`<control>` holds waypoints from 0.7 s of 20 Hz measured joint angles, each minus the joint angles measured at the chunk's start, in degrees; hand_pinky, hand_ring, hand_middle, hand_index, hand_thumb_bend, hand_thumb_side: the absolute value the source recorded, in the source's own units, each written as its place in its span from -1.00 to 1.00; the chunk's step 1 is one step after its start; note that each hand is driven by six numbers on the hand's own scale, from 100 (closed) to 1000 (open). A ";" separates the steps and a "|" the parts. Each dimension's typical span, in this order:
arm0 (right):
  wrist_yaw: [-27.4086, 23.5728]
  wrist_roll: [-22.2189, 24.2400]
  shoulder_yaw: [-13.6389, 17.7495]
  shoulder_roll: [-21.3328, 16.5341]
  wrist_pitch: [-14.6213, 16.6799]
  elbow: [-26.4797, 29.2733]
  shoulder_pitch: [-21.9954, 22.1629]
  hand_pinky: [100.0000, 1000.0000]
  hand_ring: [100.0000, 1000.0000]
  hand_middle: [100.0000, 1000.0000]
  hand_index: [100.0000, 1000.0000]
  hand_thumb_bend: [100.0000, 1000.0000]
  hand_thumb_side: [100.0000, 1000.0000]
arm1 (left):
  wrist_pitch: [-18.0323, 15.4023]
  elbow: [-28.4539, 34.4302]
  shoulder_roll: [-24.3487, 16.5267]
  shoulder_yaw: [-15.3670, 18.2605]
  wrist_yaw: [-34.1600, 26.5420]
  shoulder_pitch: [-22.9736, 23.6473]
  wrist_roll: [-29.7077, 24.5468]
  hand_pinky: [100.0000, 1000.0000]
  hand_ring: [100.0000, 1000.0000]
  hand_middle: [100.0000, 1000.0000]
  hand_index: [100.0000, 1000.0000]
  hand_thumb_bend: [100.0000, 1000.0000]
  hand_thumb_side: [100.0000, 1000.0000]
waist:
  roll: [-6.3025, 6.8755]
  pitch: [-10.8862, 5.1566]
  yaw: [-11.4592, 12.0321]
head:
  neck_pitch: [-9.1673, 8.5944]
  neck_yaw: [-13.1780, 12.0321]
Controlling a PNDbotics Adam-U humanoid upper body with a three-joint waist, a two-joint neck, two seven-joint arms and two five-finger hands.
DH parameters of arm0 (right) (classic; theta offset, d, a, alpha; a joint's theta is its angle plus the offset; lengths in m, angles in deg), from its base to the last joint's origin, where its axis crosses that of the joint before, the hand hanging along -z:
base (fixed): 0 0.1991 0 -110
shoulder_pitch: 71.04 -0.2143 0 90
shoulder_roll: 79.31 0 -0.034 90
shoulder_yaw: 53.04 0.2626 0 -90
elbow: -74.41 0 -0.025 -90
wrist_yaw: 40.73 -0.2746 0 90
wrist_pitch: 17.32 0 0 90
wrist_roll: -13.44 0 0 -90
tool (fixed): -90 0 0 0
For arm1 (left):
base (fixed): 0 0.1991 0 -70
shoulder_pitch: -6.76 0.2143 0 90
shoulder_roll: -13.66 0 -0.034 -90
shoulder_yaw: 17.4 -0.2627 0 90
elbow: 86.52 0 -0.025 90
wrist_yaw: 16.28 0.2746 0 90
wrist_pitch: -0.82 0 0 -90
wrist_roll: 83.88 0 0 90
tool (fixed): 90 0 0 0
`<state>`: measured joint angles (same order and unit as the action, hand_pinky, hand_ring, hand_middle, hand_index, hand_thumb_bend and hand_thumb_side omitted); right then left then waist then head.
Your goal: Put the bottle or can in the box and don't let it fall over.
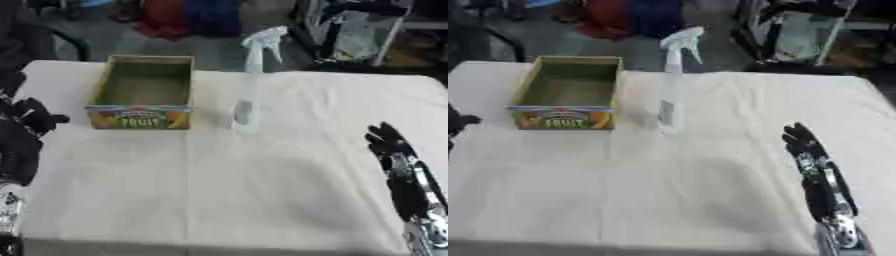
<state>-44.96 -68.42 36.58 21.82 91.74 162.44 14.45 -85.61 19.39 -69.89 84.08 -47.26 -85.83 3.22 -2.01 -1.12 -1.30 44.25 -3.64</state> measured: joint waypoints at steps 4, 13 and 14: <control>0.00 0.00 0.00 0.00 0.00 0.00 0.00 1.00 0.90 0.82 0.96 -1.00 0.59 | 0.00 0.00 0.00 0.00 0.00 0.00 0.00 -0.06 -0.56 -0.44 0.90 -0.10 1.00 | 0.00 0.00 0.00 | 0.00 0.00; -0.45 0.01 -0.41 0.00 -0.23 -0.58 -0.58 0.98 0.87 0.77 1.00 -1.00 0.59 | 0.00 0.00 0.00 0.00 0.00 0.00 0.02 -0.05 -0.56 -0.44 0.90 -0.10 1.00 | 0.00 0.00 0.16 | 0.00 0.01; -0.92 0.04 -0.75 0.01 -0.34 -0.90 -1.17 0.97 0.85 0.76 1.00 -1.00 0.58 | 0.01 0.00 0.00 -0.01 0.00 0.00 0.01 -0.06 -0.56 -0.44 0.90 -0.10 1.00 | 0.00 0.00 0.24 | 0.00 0.05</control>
<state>-45.88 -68.38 35.83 21.83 91.40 161.53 13.28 -85.60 19.38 -69.89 84.07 -47.26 -85.83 3.24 -2.01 -1.12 -1.06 44.25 -3.59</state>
